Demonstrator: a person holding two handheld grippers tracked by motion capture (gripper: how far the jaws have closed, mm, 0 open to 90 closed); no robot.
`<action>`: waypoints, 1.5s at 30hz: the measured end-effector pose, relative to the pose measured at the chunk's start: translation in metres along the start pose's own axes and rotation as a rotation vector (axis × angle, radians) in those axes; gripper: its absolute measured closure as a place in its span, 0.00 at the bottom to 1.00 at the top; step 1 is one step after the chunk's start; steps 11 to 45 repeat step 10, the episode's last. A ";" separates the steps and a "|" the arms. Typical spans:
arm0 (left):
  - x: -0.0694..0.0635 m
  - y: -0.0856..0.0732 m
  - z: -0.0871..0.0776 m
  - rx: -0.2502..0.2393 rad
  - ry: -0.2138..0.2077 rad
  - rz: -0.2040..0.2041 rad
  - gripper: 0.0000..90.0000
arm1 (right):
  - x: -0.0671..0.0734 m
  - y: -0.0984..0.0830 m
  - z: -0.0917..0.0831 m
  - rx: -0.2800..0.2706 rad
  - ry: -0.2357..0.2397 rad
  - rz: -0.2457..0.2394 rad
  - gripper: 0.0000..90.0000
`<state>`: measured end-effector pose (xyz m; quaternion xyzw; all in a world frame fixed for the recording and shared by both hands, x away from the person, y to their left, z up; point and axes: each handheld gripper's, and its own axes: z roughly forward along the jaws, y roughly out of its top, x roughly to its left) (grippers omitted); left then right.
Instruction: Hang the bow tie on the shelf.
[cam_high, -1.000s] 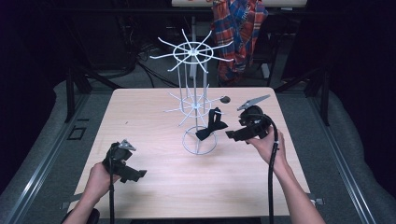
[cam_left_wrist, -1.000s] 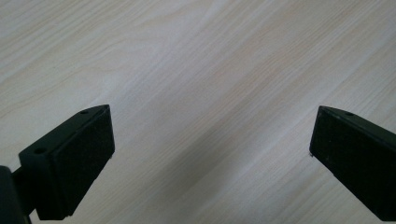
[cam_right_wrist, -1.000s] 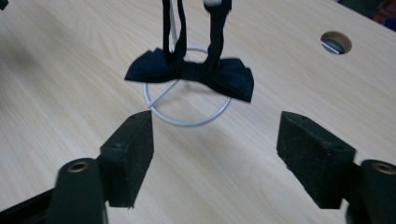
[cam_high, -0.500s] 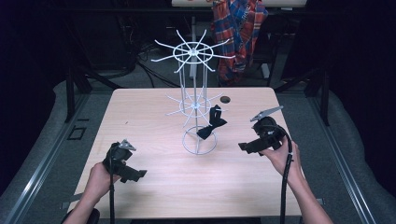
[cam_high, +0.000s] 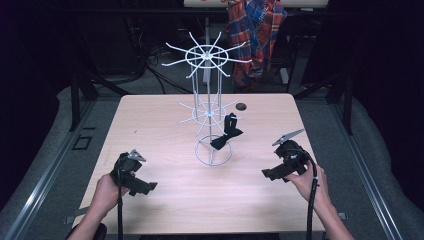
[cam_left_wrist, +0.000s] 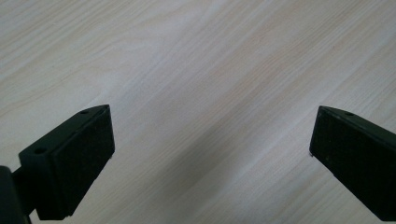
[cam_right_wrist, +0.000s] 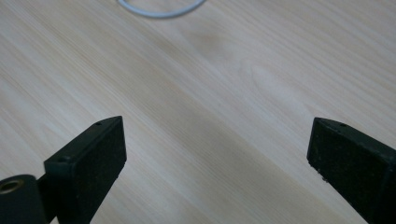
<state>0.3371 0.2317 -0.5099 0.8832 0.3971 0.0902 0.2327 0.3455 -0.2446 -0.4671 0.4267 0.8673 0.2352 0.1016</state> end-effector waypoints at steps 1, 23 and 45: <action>0.000 0.000 0.000 -0.002 -0.001 -0.001 0.00 | 0.000 -0.002 0.002 0.012 -0.007 -0.001 0.04; -0.002 0.002 0.002 0.005 -0.002 0.015 0.00 | -0.002 -0.015 0.021 0.097 -0.020 -0.045 0.02; -0.002 0.002 0.002 0.005 -0.002 0.015 0.00 | -0.002 -0.015 0.021 0.097 -0.020 -0.045 0.02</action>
